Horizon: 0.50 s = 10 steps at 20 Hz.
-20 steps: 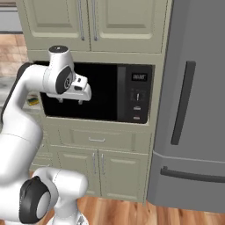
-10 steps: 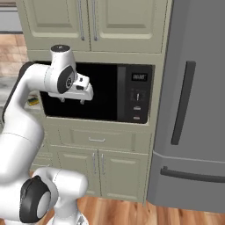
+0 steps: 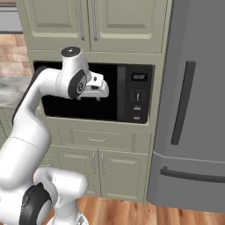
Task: Place the sponge inside the microwave to prepare for sanitizing.
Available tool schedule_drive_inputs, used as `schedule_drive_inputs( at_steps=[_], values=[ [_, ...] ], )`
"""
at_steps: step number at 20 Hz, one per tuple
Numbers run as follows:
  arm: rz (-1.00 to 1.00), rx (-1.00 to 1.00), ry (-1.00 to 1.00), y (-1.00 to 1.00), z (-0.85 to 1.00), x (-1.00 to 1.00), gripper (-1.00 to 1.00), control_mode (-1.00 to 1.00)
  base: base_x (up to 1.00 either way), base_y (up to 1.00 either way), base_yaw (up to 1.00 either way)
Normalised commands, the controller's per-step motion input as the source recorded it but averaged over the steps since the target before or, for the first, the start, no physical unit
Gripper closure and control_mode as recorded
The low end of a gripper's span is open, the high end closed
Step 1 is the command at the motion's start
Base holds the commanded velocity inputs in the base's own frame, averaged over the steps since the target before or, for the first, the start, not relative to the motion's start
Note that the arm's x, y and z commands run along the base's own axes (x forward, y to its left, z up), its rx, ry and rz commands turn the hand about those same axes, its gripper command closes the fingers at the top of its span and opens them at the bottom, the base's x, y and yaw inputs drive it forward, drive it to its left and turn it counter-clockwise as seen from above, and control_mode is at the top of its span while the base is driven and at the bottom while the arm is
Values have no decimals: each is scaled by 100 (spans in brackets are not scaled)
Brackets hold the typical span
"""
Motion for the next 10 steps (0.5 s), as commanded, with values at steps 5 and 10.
schedule_drive_inputs(
  at_steps=[5,10],
  values=[
    [-1,-7,-30,-48,-7,12,-100,-100,0,0,0],
    [-17,0,-14,-31,-1,27,-100,-100,0,0,0]
  ],
)
